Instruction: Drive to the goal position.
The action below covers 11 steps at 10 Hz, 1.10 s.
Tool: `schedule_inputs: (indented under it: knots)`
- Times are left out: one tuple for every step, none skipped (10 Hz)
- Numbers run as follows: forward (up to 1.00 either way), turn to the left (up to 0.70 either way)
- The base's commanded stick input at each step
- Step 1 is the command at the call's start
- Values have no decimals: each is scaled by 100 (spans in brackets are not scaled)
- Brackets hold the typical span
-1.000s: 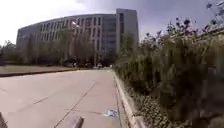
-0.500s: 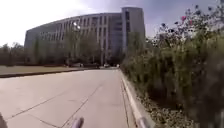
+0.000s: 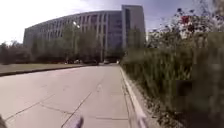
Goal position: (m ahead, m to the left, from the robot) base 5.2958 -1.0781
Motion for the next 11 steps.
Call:
schedule_inputs:
  knots:
    - [100,0]
    - [100,0]
    - [100,0]
    - [100,0]
    - [100,0]
    - [100,0]
    - [100,0]
    - [100,0]
    - [100,0]
    - [100,0]
    - [100,0]
